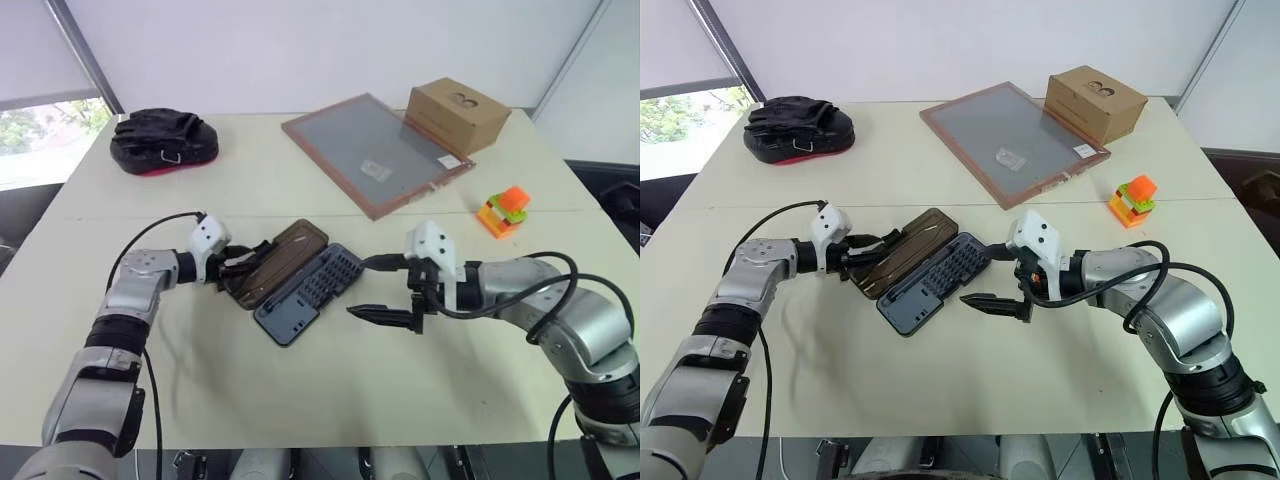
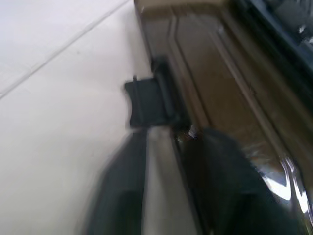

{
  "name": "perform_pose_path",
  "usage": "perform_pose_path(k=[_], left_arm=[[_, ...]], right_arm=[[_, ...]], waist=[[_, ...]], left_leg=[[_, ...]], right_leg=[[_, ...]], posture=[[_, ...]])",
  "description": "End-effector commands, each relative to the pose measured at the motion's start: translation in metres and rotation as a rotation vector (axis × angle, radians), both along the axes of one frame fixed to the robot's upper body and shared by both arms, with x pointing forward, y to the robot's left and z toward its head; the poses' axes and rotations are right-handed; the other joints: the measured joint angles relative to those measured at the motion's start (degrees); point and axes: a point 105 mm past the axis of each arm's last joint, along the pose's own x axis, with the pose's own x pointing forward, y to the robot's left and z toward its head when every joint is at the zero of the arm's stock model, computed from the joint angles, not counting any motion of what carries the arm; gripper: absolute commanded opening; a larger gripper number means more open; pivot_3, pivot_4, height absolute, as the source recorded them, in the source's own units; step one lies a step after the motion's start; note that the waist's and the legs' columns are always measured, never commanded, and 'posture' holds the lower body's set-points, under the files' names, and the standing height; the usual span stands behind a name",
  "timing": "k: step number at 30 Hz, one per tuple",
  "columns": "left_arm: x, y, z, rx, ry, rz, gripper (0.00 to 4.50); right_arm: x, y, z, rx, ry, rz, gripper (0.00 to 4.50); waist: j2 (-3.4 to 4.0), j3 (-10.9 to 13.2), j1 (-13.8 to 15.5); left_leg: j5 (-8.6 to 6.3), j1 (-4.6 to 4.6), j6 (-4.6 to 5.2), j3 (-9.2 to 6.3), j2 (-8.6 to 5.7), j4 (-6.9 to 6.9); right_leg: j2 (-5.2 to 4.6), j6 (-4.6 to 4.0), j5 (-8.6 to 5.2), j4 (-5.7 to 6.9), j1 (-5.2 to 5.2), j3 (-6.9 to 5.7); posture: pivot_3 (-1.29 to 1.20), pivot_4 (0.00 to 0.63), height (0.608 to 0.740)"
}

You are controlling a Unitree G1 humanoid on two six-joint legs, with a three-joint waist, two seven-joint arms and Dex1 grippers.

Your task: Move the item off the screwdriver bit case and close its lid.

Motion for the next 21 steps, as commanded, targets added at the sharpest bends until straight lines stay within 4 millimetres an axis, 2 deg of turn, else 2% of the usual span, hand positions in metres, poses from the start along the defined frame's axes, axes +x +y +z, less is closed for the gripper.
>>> perform_pose_path(k=[1,5,10,14,18,21], left_arm=[[-0.006,0.009,-0.027,0.058,0.108,0.038,0.09],[-0.003,0.014,-0.028,0.078,0.104,0.063,0.09],[0.008,0.003,-0.004,0.107,-0.030,-0.017,0.09],[0.005,-0.027,0.039,0.155,-0.231,-0.285,0.09],[-0.003,-0.046,0.063,0.170,-0.296,-0.462,0.09],[-0.012,-0.053,0.064,0.219,-0.292,-0.588,0.09]], right_arm=[[0.001,0.002,0.005,0.005,-0.039,0.003,4.50],[0.001,0.000,0.001,-0.006,-0.037,-0.010,4.50],[0.006,-0.008,-0.001,-0.016,-0.041,-0.044,4.50],[0.011,-0.014,-0.003,-0.029,-0.049,-0.064,4.50],[0.015,-0.017,-0.003,-0.028,-0.054,-0.075,4.50],[0.016,-0.018,-0.004,-0.027,-0.052,-0.085,4.50]], waist=[[-0.03,-0.03,-0.02],[-0.03,-0.07,-0.01],[-0.05,-0.10,0.07],[-0.15,-0.05,0.17],[-0.16,-0.04,0.08],[-0.17,-0.04,-0.20]], left_leg=[[-0.01,0.04,0.01,-0.01,0.01,0.00],[0.00,0.06,0.00,-0.01,0.02,0.01],[0.04,0.07,-0.06,-0.01,0.02,0.05],[0.07,0.00,-0.10,-0.06,0.01,0.08],[0.06,-0.20,-0.09,-0.03,0.00,0.06],[0.15,-0.59,-0.24,0.01,0.00,0.08]], right_leg=[[0.01,0.00,0.00,-0.01,0.05,-0.01],[0.02,0.00,0.00,0.03,0.05,-0.01],[0.02,0.01,0.01,0.06,0.06,0.00],[0.03,0.03,0.02,0.05,0.04,-0.04],[0.02,0.02,0.02,-0.04,-0.13,-0.03],[0.02,0.03,0.02,-0.07,-0.49,-0.02]], posture=[[0.00,0.150,0.740],[0.00,0.150,0.740],[0.00,0.150,0.740],[0.00,0.150,0.740],[0.00,0.150,0.740],[0.00,0.150,0.740]])
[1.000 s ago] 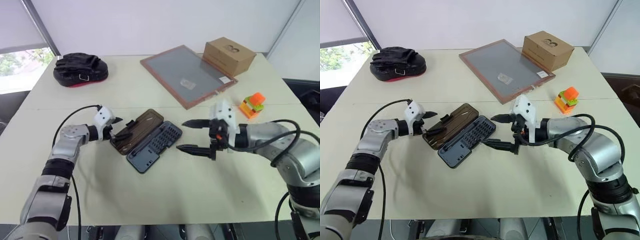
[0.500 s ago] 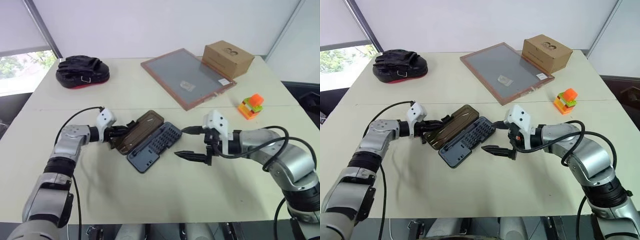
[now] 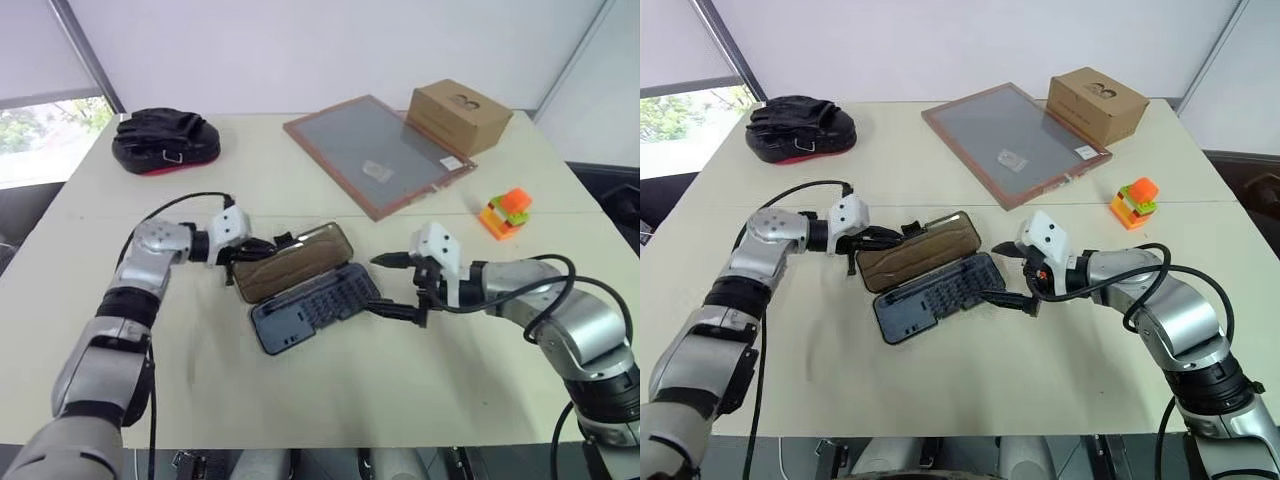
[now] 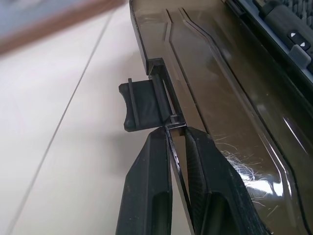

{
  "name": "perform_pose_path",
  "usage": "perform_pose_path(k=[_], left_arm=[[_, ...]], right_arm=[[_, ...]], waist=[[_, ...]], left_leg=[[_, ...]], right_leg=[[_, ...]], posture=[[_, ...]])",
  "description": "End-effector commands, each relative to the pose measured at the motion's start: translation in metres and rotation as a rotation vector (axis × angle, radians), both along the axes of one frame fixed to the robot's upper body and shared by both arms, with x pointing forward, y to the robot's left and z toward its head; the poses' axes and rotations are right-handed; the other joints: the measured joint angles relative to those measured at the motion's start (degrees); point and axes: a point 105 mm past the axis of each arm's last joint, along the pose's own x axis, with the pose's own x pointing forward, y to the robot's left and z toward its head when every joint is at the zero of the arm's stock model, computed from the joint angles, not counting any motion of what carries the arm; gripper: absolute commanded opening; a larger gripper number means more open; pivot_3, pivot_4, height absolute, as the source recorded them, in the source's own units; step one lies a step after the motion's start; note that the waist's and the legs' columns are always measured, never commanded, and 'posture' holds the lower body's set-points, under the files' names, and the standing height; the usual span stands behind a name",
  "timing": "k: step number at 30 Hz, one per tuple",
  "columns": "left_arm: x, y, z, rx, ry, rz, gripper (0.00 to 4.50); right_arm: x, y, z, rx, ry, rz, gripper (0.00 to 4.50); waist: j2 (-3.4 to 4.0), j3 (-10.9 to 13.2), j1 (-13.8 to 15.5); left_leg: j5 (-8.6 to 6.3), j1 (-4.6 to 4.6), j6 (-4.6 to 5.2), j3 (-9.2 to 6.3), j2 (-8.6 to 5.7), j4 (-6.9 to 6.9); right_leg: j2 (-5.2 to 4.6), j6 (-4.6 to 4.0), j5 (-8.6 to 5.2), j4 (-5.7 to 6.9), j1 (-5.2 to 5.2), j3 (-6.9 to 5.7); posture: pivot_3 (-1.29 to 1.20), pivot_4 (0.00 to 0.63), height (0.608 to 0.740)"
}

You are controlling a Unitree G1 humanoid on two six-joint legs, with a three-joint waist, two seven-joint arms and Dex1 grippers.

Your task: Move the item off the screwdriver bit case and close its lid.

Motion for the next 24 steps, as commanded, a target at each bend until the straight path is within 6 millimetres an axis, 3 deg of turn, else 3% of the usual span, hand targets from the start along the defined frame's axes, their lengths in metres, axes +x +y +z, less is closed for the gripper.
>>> perform_pose_path(k=[1,7,18,24], left_arm=[[-0.011,-0.007,0.010,0.067,-0.040,-0.148,0.09],[-0.006,-0.007,-0.018,0.258,-0.158,-0.218,0.09],[0.012,-0.013,-0.021,0.218,-0.198,-0.121,0.09],[0.019,-0.014,-0.015,0.185,-0.274,-0.061,2.95]], right_arm=[[0.002,-0.002,0.007,0.008,-0.038,-0.006,4.50],[-0.001,-0.008,0.005,0.006,-0.029,-0.035,4.50],[-0.005,-0.012,0.005,0.000,-0.019,-0.063,4.50],[-0.004,-0.012,0.005,-0.007,-0.018,-0.058,4.50]], waist=[[0.00,0.00,-0.23],[0.00,0.00,-0.88],[0.00,-0.01,0.26],[-0.01,0.00,0.17]], left_leg=[[0.03,-0.16,-0.06,0.03,0.00,0.02],[0.03,-0.31,-0.04,0.04,0.03,0.03],[-0.29,-0.26,0.52,-0.05,-0.01,0.86],[-0.29,-0.06,0.53,-0.09,0.01,0.90]], right_leg=[[0.00,0.00,0.00,0.02,-0.16,0.02],[0.04,0.00,0.00,0.05,-0.35,0.02],[0.07,0.32,0.19,0.14,0.17,-0.02],[0.11,0.35,0.21,0.15,0.35,-0.01]], posture=[[0.00,0.150,0.740],[0.00,0.150,0.740],[0.00,0.150,0.740],[0.00,0.150,0.740]])
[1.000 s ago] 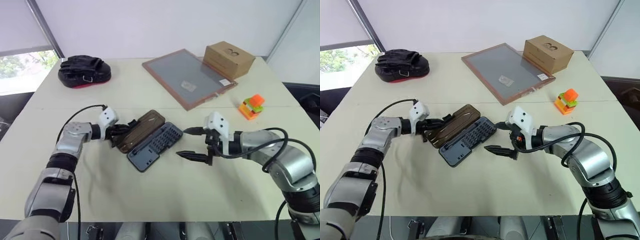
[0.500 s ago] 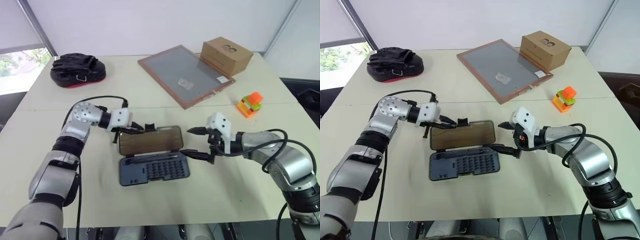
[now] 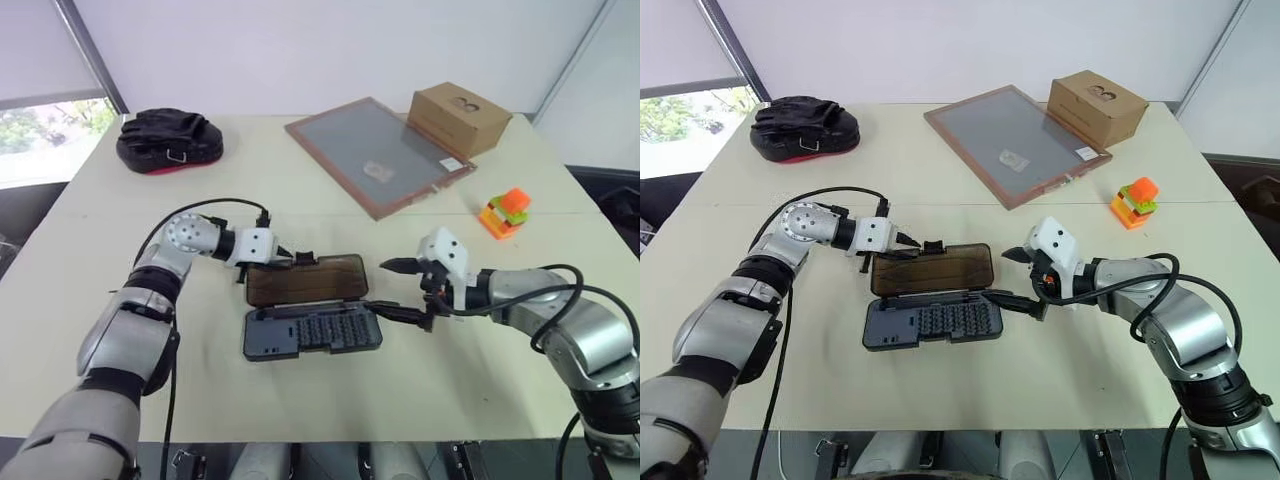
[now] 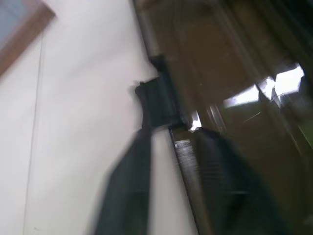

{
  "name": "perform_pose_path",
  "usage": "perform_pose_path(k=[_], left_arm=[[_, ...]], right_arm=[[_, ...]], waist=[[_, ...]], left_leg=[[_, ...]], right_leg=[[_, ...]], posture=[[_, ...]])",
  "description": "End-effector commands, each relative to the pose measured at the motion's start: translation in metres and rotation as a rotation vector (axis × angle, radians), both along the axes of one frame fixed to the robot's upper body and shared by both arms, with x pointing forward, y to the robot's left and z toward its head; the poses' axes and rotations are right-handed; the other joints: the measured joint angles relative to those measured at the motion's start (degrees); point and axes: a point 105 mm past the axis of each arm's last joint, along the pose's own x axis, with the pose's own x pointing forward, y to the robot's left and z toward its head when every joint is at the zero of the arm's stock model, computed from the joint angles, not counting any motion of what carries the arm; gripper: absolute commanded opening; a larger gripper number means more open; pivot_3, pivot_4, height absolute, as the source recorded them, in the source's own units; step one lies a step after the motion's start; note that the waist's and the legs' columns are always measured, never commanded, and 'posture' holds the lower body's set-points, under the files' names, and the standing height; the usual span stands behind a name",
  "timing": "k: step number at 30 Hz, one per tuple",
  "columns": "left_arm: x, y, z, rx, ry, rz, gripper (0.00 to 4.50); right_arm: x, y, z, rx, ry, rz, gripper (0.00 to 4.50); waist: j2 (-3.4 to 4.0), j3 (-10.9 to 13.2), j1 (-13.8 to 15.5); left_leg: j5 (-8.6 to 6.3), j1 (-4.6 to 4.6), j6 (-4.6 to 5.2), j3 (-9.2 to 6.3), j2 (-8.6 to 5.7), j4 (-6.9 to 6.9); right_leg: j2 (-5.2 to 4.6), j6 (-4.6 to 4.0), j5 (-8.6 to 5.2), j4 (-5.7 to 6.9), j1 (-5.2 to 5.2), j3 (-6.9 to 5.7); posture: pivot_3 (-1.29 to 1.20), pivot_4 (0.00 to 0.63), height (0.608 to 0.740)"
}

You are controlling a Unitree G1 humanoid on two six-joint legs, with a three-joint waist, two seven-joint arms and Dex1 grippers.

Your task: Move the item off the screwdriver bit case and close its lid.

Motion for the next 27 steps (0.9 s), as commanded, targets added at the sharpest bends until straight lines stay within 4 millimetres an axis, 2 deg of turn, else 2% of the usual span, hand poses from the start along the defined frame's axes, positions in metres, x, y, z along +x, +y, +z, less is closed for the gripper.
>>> perform_pose_path(k=[1,2,6,10,11,13,14,17,20,23,25,27], left_arm=[[0.009,-0.001,0.016,-0.034,-0.111,0.030,3.48],[0.011,-0.002,0.019,-0.051,-0.138,0.036,3.93],[0.018,-0.005,0.046,-0.179,-0.197,0.073,3.93],[0.026,-0.003,0.107,-0.478,-0.126,0.138,3.93],[0.022,-0.002,0.119,-0.542,-0.073,0.129,3.93],[0.005,0.002,0.131,-0.615,0.045,0.092,3.93],[-0.006,0.003,0.131,-0.624,0.103,0.078,3.93],[-0.043,0.007,0.110,-0.564,0.249,0.082,3.93],[-0.053,0.016,0.092,-0.535,0.267,0.165,3.93],[-0.056,0.024,0.086,-0.560,0.296,0.232,3.93],[-0.067,0.029,0.081,-0.551,0.340,0.254,3.93],[-0.080,0.035,0.067,-0.484,0.363,0.266,3.93]], right_arm=[[0.000,0.000,0.014,0.001,-0.053,0.014,4.50],[0.000,0.001,0.013,0.001,-0.052,0.016,4.50],[0.002,0.001,0.013,-0.002,-0.049,0.021,4.50],[0.004,0.000,0.017,0.019,-0.051,0.020,4.50],[0.006,0.000,0.020,0.035,-0.054,0.014,4.50],[0.010,0.000,0.025,0.066,-0.059,0.006,4.50],[0.011,0.001,0.026,0.076,-0.057,0.006,4.50],[0.014,0.001,0.023,0.070,-0.045,0.020,4.50],[0.018,0.004,0.021,0.071,-0.042,0.032,4.50],[0.023,0.006,0.023,0.073,-0.053,0.037,4.50],[0.027,0.005,0.026,0.072,-0.072,0.028,4.50],[0.034,0.001,0.028,0.068,-0.100,-0.001,4.50]], waist=[[0.01,0.00,0.02],[0.01,0.00,0.04],[0.00,0.00,0.08],[-0.07,0.05,0.05],[-0.10,0.06,-0.07],[-0.08,0.06,-0.55],[-0.02,0.03,-1.26],[0.22,-0.10,-2.78],[0.16,-0.03,-2.74],[0.10,0.01,-1.94],[0.12,0.01,-1.55],[0.13,0.00,-1.56]], left_leg=[[0.00,0.00,0.00,0.00,0.00,0.00],[0.00,-0.01,0.00,0.00,0.00,-0.01],[0.00,-0.05,0.00,0.01,-0.01,-0.01],[0.00,-0.20,0.00,-0.01,-0.01,0.01],[0.00,-0.26,0.00,-0.02,-0.01,0.02],[0.00,-0.32,0.00,-0.02,-0.01,0.02],[0.00,-0.32,0.00,-0.01,0.00,0.02],[-0.02,-0.22,0.02,0.10,0.03,-0.12],[-0.02,-0.23,0.02,0.09,0.03,-0.13],[0.01,-0.23,-0.04,0.04,0.03,-0.09],[0.03,-0.22,-0.07,0.04,0.03,-0.08],[0.02,-0.22,-0.08,0.05,0.03,-0.08]], right_leg=[[0.00,0.00,0.00,0.01,-0.01,0.00],[0.00,0.00,0.00,0.01,-0.02,0.00],[-0.01,0.00,0.00,-0.01,-0.03,0.01],[-0.01,0.00,0.00,0.00,-0.15,-0.01],[-0.01,0.00,0.01,0.01,-0.22,-0.01],[-0.01,0.00,0.01,0.03,-0.30,0.00],[-0.01,0.00,0.01,0.02,-0.31,0.02],[0.01,0.00,-0.01,0.02,-0.32,0.21],[0.02,-0.01,-0.01,-0.05,-0.36,0.23],[0.02,-0.09,0.05,0.04,-0.36,0.19],[0.03,-0.12,0.08,0.05,-0.36,0.19],[0.02,-0.13,0.08,0.05,-0.37,0.19]], posture=[[0.00,0.150,0.740],[0.00,0.150,0.740],[0.00,0.150,0.740],[0.00,0.150,0.740],[0.00,0.150,0.740],[0.00,0.150,0.740],[0.00,0.150,0.740],[0.00,0.150,0.740],[0.00,0.150,0.740],[0.00,0.150,0.740],[0.00,0.150,0.740],[0.00,0.150,0.740]])
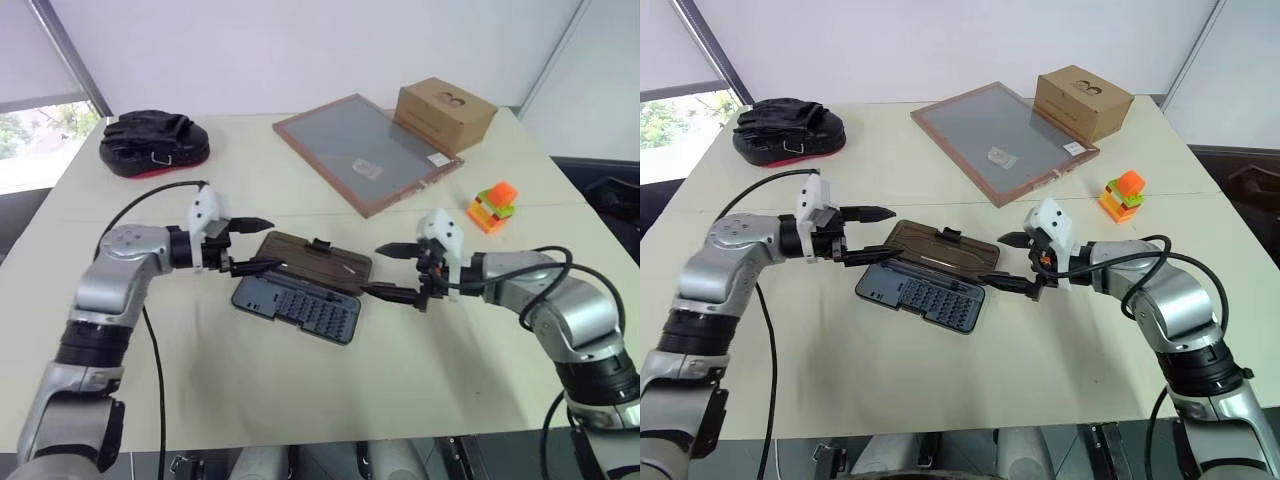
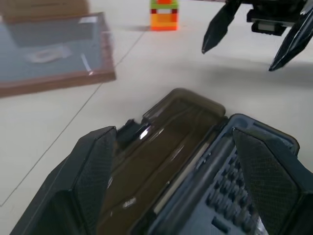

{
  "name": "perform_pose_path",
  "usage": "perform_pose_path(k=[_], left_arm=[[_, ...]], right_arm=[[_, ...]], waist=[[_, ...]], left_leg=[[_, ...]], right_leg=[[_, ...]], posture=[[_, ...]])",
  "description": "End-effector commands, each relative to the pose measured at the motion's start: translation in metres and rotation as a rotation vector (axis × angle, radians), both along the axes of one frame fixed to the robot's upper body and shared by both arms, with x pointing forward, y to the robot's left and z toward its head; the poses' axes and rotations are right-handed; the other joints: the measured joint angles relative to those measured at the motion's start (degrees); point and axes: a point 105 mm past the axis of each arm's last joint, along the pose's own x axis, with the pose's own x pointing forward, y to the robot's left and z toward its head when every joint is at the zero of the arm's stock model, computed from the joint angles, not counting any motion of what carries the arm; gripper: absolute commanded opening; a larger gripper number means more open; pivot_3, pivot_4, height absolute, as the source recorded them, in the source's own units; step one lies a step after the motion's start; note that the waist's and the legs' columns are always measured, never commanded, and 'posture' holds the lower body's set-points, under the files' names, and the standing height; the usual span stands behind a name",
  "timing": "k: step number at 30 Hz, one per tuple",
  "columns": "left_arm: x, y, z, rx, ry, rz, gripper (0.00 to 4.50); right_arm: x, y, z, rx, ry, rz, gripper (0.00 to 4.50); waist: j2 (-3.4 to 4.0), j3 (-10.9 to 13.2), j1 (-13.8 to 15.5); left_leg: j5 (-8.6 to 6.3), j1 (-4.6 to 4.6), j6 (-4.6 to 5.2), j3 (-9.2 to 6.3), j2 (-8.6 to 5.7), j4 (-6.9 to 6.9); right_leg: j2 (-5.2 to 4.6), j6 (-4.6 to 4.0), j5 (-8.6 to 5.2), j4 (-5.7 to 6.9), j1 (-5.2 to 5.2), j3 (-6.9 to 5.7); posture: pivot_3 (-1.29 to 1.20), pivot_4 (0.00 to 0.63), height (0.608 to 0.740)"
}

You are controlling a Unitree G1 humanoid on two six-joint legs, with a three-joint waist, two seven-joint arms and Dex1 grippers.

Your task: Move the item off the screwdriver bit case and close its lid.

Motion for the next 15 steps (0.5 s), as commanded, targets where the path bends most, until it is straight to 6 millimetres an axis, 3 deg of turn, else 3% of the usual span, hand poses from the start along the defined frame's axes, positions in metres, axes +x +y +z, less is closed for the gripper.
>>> perform_pose_path(k=[1,7,15], left_arm=[[-0.018,0.008,-0.007,0.060,0.003,-0.002,3.93],[-0.019,0.018,-0.022,0.048,0.025,0.086,3.93],[-0.016,0.021,-0.019,0.001,0.007,0.137,3.93]], right_arm=[[0.013,-0.005,0.012,0.002,-0.085,-0.042,4.50],[0.025,-0.002,0.012,0.013,-0.115,-0.083,4.50],[0.026,-0.003,0.012,0.008,-0.121,-0.093,4.50]], waist=[[0.04,-0.01,0.00],[0.04,0.00,0.50],[0.04,0.00,0.19]], left_leg=[[-0.01,0.00,0.00,0.02,0.00,-0.02],[0.01,-0.05,-0.04,0.00,-0.01,-0.05],[0.01,-0.05,-0.04,0.02,-0.02,-0.06]], right_leg=[[-0.01,0.00,0.00,-0.02,-0.02,0.02],[-0.04,-0.03,0.01,-0.02,-0.06,-0.01],[-0.07,-0.04,0.02,-0.03,-0.09,-0.01]], posture=[[0.00,0.150,0.740],[0.00,0.150,0.740],[0.00,0.150,0.740]])
